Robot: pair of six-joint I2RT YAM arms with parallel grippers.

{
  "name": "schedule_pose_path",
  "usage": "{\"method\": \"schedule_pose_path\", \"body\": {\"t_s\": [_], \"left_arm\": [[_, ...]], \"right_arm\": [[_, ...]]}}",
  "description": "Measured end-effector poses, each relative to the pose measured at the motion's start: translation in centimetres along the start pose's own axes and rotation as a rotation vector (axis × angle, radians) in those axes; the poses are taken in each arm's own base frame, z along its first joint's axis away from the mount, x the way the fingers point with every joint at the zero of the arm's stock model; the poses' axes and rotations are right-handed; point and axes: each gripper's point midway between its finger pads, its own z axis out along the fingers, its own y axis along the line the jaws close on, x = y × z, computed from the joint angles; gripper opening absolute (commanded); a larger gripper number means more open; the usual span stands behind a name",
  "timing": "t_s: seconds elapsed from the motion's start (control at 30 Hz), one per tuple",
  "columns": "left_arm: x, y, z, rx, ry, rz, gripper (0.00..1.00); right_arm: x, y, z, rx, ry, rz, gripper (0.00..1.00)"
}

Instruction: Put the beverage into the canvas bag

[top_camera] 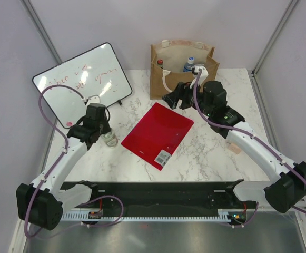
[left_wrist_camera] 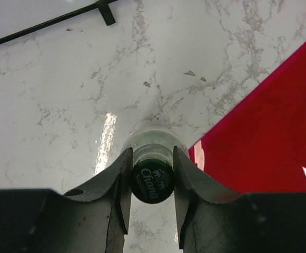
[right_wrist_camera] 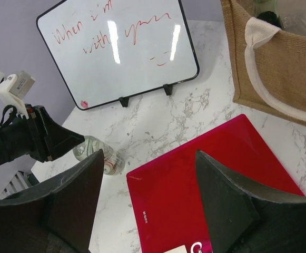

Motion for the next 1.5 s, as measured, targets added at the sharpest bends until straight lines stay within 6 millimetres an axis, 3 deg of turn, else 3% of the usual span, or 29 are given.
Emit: {"method": "schedule_pose_path", "body": {"t_s": [0.07,0.17,0.3,0.37,0.6,0.77,0.9,1.1,1.23,1.33,1.43,1.5], "left_arm": [[0.0,-1.1,0.1,0.042,0.002,0.034,0.09],[0.0,-2.2,0.2,0.090,0.002,0.067,0.24],[0.1,-2.7,0.2,0.123,0.005,0.103,0.54],[0.0,-2.8,0.2,0.133,0.002,0.118,0.62],[-3.2,-4.8,-1.3,0.229,-0.087,0.104,0.86],[-4.4,-5.2,-2.3,0.250,-0.098,0.095,0.88],[-5.3,-4.4,-2.2,0.242,-0.066,0.033,0.88],[-6.7,1.4,-0.9,0.165,-0.039,-0.247,0.87],[-5.5,3.0,-1.4,0.126,-0.051,-0.358,0.83],[-4.2,3.7,-1.6,0.092,-0.054,-0.422,0.82],[-2.8,3.8,-0.9,0.074,-0.015,-0.462,0.83],[-1.5,3.9,0.1,0.056,0.030,-0.467,0.82]], "right_arm": [[0.3,0.3,0.0,-0.006,0.007,-0.003,0.77],[1.0,0.6,0.1,-0.014,0.022,-0.010,0.77],[1.5,0.7,0.1,-0.015,0.038,-0.017,0.77],[1.7,0.8,0.1,-0.015,0.044,-0.020,0.77],[2.8,0.9,0.5,-0.013,0.073,-0.032,0.77],[3.9,1.7,0.7,-0.033,0.096,-0.058,0.81],[6.1,3.7,1.2,-0.092,0.142,-0.096,0.84],[10.4,6.1,3.8,-0.183,0.213,-0.130,0.82],[13.2,6.6,6.2,-0.237,0.244,-0.140,0.75],[16.0,6.8,8.0,-0.289,0.271,-0.166,0.60],[18.8,6.9,9.4,-0.326,0.304,-0.185,0.50],[20.2,6.8,10.4,-0.335,0.320,-0.191,0.48]]}}
